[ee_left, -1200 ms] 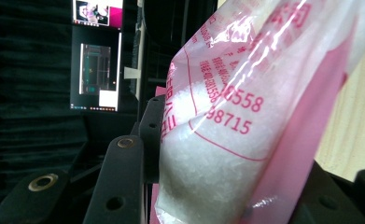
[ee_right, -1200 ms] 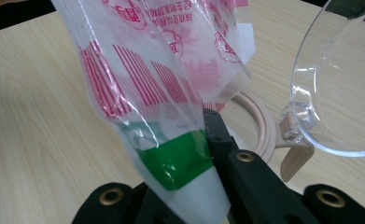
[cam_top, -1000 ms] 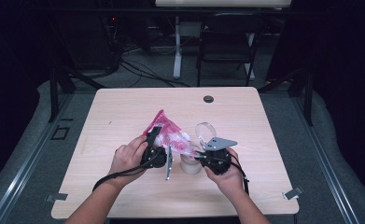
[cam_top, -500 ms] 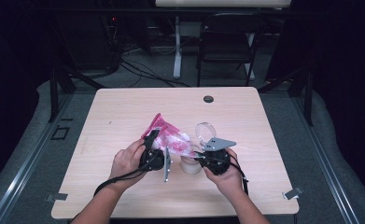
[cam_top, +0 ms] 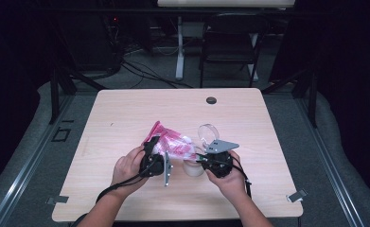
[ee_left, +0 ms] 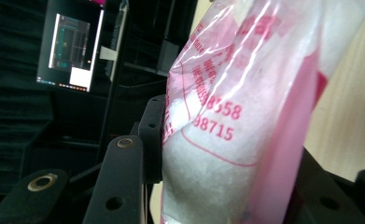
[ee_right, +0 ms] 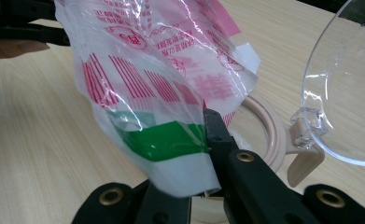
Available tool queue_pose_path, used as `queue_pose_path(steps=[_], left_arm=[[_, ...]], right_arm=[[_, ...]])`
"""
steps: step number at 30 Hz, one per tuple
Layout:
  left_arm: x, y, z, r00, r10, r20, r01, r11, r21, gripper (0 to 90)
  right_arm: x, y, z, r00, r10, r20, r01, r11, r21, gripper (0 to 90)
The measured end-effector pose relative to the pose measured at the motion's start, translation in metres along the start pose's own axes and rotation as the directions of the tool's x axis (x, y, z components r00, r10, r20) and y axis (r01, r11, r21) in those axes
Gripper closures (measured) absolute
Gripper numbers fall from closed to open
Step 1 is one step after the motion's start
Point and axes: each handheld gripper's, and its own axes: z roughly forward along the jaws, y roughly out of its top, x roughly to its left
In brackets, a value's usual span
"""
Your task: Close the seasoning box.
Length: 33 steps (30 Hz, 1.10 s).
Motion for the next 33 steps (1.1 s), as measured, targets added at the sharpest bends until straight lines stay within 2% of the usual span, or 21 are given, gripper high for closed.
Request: queue_pose_path(steps=[1, 6, 12, 18, 25, 27, 33], left_arm=[[0.0, 0.0, 0.001, 1.0, 0.007, 0.001, -0.007, 1.0, -0.001, 63.1], [-0.004, -0.002, 0.001, 0.9998, -0.011, 0.015, 0.011, 0.9999, -0.001, 63.1], [-0.006, -0.005, 0.002, 0.9977, -0.038, 0.056, 0.038, 0.9993, 0.004, 63.5], [-0.008, -0.007, 0.004, 0.9921, -0.083, 0.094, 0.083, 0.9965, 0.006, 64.5], [-0.011, -0.011, 0.006, 0.9796, -0.142, 0.142, 0.14, 0.9898, 0.023, 66.6], [-0.012, -0.012, 0.007, 0.977, -0.149, 0.153, 0.146, 0.9889, 0.029, 67.3], [-0.014, -0.015, 0.01, 0.9595, -0.207, 0.191, 0.205, 0.9782, 0.031, 68.2]], right_arm=[[0.0, 0.0, 0.0, 1.0, 0.0, -0.001, 0.0, 1.0, -0.001, 90.0], [0.001, 0.0, 0.001, 1.0, 0.001, 0.0, -0.001, 1.0, -0.006, 90.0], [0.003, 0.001, 0.0, 1.0, -0.001, -0.001, 0.001, 1.0, -0.013, 90.0], [0.003, 0.003, -0.002, 1.0, -0.002, 0.0, 0.002, 1.0, -0.028, 89.8], [0.005, 0.007, -0.002, 0.9999, -0.015, 0.002, 0.015, 0.999, -0.048, 89.8], [0.005, 0.008, -0.002, 0.9999, -0.016, -0.002, 0.016, 0.998, -0.058, 89.7], [0.008, 0.015, -0.003, 0.9996, -0.026, -0.008, 0.025, 0.997, -0.079, 89.7]])
